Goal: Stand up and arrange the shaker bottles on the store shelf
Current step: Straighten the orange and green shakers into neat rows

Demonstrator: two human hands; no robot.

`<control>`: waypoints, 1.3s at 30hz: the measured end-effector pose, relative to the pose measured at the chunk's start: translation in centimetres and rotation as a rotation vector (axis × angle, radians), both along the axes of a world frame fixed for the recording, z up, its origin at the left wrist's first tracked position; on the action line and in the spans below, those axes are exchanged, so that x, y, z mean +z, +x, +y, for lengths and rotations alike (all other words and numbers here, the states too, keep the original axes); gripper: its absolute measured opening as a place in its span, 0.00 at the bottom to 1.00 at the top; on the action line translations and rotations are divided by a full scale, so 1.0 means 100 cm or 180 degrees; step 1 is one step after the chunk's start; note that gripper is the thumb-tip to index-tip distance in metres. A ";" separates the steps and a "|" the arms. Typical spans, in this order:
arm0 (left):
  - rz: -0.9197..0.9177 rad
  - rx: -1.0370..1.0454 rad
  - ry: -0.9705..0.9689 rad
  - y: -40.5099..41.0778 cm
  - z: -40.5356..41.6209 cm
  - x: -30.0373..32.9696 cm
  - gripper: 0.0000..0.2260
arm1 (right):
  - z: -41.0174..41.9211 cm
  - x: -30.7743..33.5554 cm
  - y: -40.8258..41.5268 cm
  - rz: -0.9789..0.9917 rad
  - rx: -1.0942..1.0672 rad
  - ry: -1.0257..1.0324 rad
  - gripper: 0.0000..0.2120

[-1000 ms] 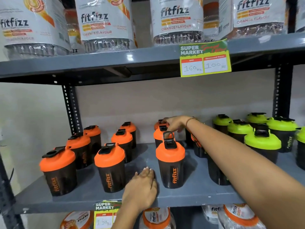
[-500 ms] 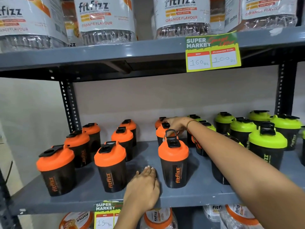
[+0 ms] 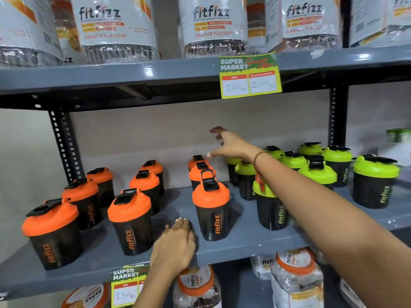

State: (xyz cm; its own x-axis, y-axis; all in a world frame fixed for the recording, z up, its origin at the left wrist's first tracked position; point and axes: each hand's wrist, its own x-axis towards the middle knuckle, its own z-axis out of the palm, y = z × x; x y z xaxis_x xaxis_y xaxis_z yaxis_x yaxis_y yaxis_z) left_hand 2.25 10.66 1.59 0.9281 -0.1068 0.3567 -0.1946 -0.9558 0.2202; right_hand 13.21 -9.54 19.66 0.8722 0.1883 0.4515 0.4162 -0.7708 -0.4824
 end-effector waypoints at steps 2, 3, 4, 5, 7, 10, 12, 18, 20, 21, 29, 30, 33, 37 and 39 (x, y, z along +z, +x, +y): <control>-0.0257 0.0053 -0.0577 -0.004 0.001 -0.001 0.18 | -0.017 0.007 -0.026 -0.0593 -0.0130 0.0292 0.31; -0.0437 0.0091 -0.0979 -0.005 0.002 -0.002 0.18 | -0.027 0.009 -0.038 -0.0879 -0.0139 0.0475 0.28; -0.0647 0.0115 -0.1425 -0.007 0.002 -0.003 0.19 | -0.040 0.010 -0.051 -0.1154 -0.0175 0.0608 0.25; -0.0920 0.0089 -0.1887 -0.011 0.001 -0.002 0.20 | -0.053 0.009 -0.063 -0.1430 -0.0274 0.0669 0.23; -0.1560 -0.0143 -0.2667 -0.028 -0.013 0.003 0.23 | -0.083 0.001 -0.084 -0.1939 -0.0544 0.0774 0.20; -0.2214 -0.0792 -0.2896 -0.061 -0.054 0.009 0.25 | -0.129 -0.027 -0.102 -0.2379 -0.0820 0.1268 0.17; -0.2257 -0.1219 -0.2685 -0.076 -0.089 0.006 0.25 | -0.155 -0.051 -0.105 -0.2282 -0.0986 0.1616 0.19; -0.1022 -0.1063 -0.2062 -0.056 -0.162 0.006 0.41 | -0.208 -0.129 -0.097 -0.1059 -0.1049 0.1857 0.51; -0.0473 -0.0600 -0.2186 -0.032 -0.167 0.009 0.49 | -0.219 -0.148 -0.092 -0.0550 -0.0923 0.1667 0.62; -0.0169 -0.0461 -0.2271 -0.021 -0.167 0.011 0.52 | -0.224 -0.155 -0.090 -0.0329 -0.0873 0.1532 0.64; 0.0437 -0.0204 -0.2275 0.008 -0.178 0.006 0.43 | -0.251 -0.168 -0.068 0.0233 -0.0715 0.0975 0.49; 0.0457 -0.0159 -0.2247 0.008 -0.179 0.005 0.40 | -0.254 -0.168 -0.067 0.0283 -0.0617 0.1026 0.47; 0.0446 -0.0111 -0.2297 0.010 -0.180 0.003 0.36 | -0.268 -0.169 -0.067 0.0468 -0.0182 0.1288 0.48; 0.0398 -0.0072 -0.2230 0.006 -0.185 0.005 0.34 | -0.280 -0.172 -0.070 0.0588 0.0210 0.1555 0.38; 0.0387 -0.0071 -0.2193 0.004 -0.186 0.006 0.35 | -0.281 -0.172 -0.071 0.0617 0.0287 0.1641 0.37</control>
